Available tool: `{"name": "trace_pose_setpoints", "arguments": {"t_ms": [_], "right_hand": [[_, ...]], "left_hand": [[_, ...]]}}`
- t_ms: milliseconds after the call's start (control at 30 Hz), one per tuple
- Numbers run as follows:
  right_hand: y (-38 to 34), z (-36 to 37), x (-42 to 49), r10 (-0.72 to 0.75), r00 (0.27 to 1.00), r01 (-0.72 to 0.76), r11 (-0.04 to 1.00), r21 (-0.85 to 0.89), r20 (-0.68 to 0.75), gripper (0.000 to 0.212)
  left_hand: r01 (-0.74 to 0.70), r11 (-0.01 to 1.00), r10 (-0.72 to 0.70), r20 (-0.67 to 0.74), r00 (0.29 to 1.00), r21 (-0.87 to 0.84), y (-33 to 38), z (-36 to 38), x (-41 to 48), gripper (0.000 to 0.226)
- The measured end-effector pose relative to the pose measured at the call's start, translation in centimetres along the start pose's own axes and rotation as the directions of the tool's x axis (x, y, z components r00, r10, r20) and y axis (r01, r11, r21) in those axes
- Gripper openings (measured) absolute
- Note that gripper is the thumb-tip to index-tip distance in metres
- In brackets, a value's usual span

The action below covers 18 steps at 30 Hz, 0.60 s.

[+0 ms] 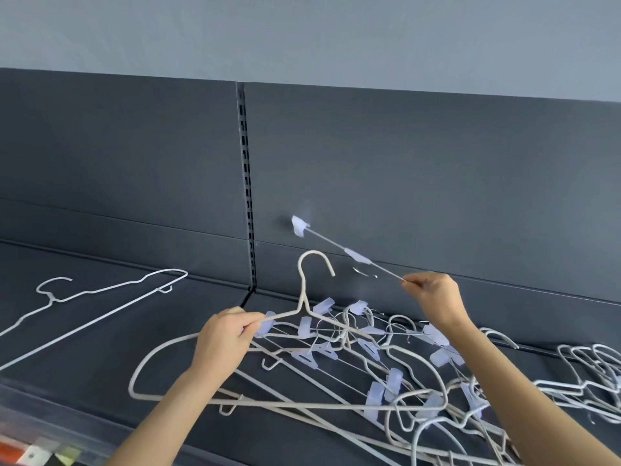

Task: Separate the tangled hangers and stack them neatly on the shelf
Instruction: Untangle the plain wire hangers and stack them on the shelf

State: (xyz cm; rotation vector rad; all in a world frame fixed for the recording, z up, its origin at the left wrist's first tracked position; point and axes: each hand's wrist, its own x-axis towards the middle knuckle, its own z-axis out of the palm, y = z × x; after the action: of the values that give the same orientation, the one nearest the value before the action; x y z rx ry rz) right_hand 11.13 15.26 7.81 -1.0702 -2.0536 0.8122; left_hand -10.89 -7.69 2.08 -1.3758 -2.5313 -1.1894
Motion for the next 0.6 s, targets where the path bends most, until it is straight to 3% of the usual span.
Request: {"name": "trace_pose_setpoints", "arguments": {"t_ms": [267, 333, 433, 533, 600], "right_hand": [[5.7, -0.3, -2.2, 0.131, 0.954, 0.014, 0.879, -0.477, 0.27, 0.025], [4.6, -0.7, -2.6, 0.136, 0.961, 0.001, 0.87, -0.493, 0.24, 0.038], [2.0, -1.3, -3.5, -0.04, 0.96, 0.141, 0.926, -0.351, 0.278, 0.047], [-0.8, -0.9, -5.7, -0.108, 0.836, 0.33, 0.882, -0.336, 0.538, 0.109], [-1.7, 0.3, -6.8, -0.119, 0.758, 0.481, 0.766, -0.427, 0.642, 0.129]], "left_hand": [[0.019, 0.999, -0.015, 0.108, 0.994, -0.038, -0.7, -1.2, -0.1, 0.018], [0.051, 0.997, -0.044, 0.119, 0.992, -0.057, -0.7, -1.5, 0.0, 0.025], [0.096, 0.992, -0.085, 0.128, 0.988, -0.08, -0.4, -2.3, 0.0, 0.027], [0.146, 0.987, -0.138, 0.106, 0.985, -0.068, -0.3, -3.9, 0.1, 0.02], [0.198, 0.98, -0.194, 0.105, 0.975, -0.032, -0.9, -5.5, -0.1, 0.02]]}}
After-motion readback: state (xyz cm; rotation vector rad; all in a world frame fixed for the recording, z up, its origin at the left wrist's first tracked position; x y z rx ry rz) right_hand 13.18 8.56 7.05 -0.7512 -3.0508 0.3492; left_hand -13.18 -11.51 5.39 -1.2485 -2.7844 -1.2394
